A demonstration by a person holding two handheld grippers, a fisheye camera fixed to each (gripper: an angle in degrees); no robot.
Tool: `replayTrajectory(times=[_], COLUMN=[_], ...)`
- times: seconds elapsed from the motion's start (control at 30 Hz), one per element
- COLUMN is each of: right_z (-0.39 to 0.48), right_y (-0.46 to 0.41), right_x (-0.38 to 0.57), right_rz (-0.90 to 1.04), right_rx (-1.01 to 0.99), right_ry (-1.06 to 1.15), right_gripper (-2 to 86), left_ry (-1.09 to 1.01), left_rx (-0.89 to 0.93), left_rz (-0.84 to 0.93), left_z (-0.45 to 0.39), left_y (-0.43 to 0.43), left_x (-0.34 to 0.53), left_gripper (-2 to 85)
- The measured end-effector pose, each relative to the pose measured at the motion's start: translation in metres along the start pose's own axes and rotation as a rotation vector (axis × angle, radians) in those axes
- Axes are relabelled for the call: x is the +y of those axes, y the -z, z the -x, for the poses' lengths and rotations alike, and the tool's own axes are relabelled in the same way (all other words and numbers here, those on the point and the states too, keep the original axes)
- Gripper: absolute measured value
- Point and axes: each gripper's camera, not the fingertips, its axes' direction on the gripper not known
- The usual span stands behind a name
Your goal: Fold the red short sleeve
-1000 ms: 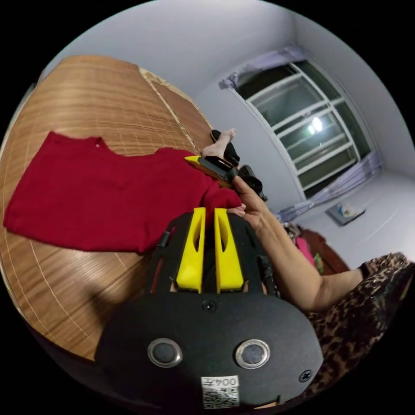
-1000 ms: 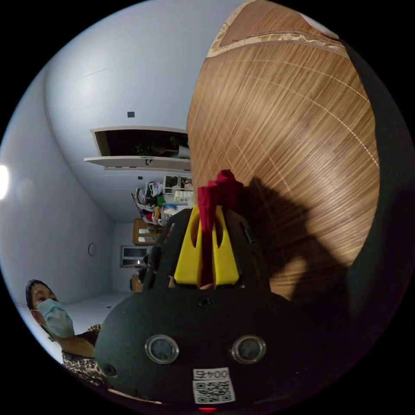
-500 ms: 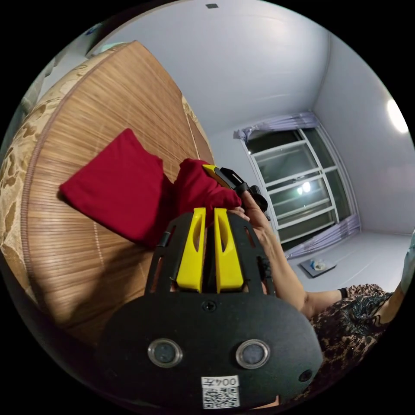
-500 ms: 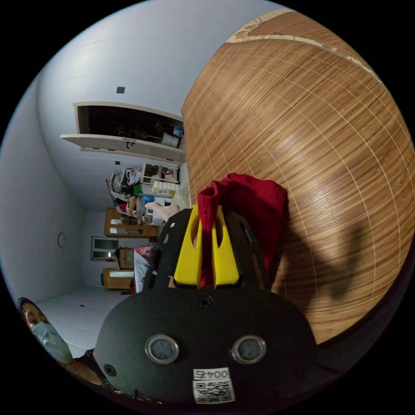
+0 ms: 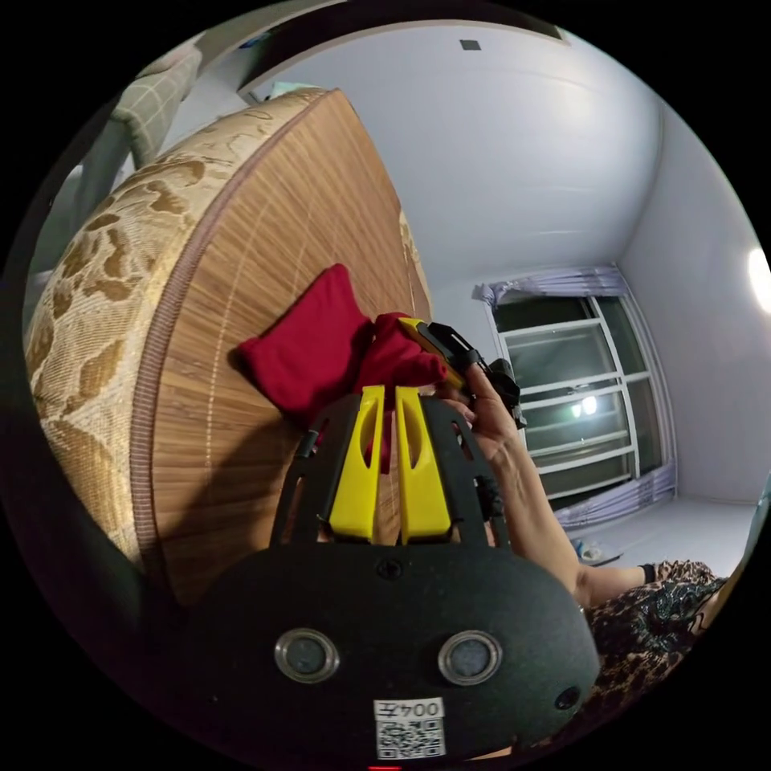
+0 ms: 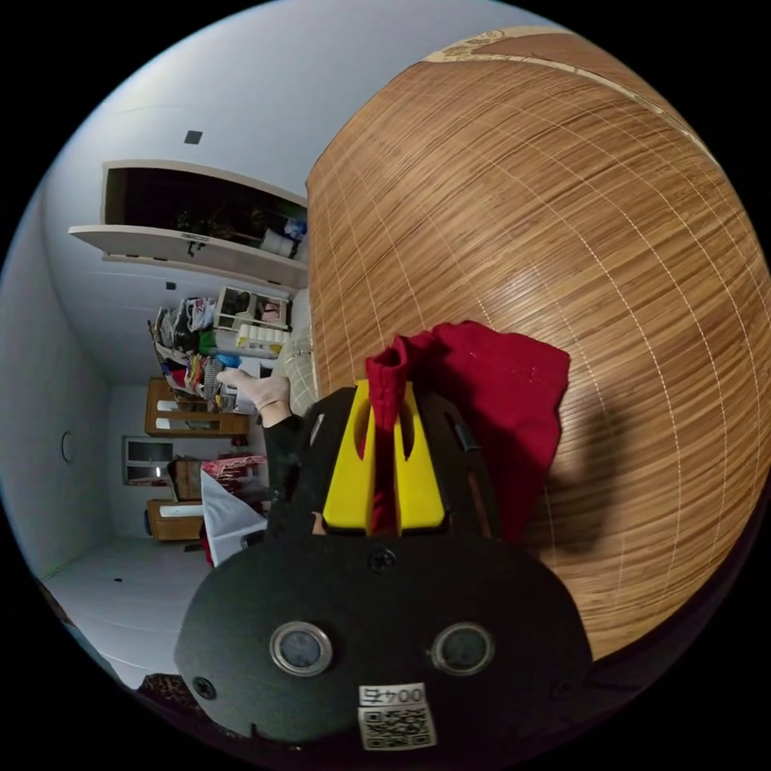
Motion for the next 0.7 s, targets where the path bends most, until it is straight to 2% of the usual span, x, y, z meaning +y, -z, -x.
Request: replayTrajectory(times=[0.37, 0.57, 0.7], right_z=[0.023, 0.028, -0.007], right_y=[-0.061, -0.035, -0.015], right_x=[0.023, 0.051, 0.084], right_rz=[0.064, -0.015, -0.019], right_rx=[0.102, 0.176, 0.161], right_ry=[0.151, 0.279, 0.213], right_gripper=[7.9, 9.8, 10.1], left_ry=[0.102, 0.124, 0.125], left_rx=[-0.102, -0.17, -0.186], left_rz=[-0.056, -0.081, -0.092], left_z=[0.034, 0.037, 0.034], left_y=[0.044, 0.056, 0.058], left_x=[-0.014, -0.011, -0.005], left_gripper=[2.3, 2.3, 2.4])
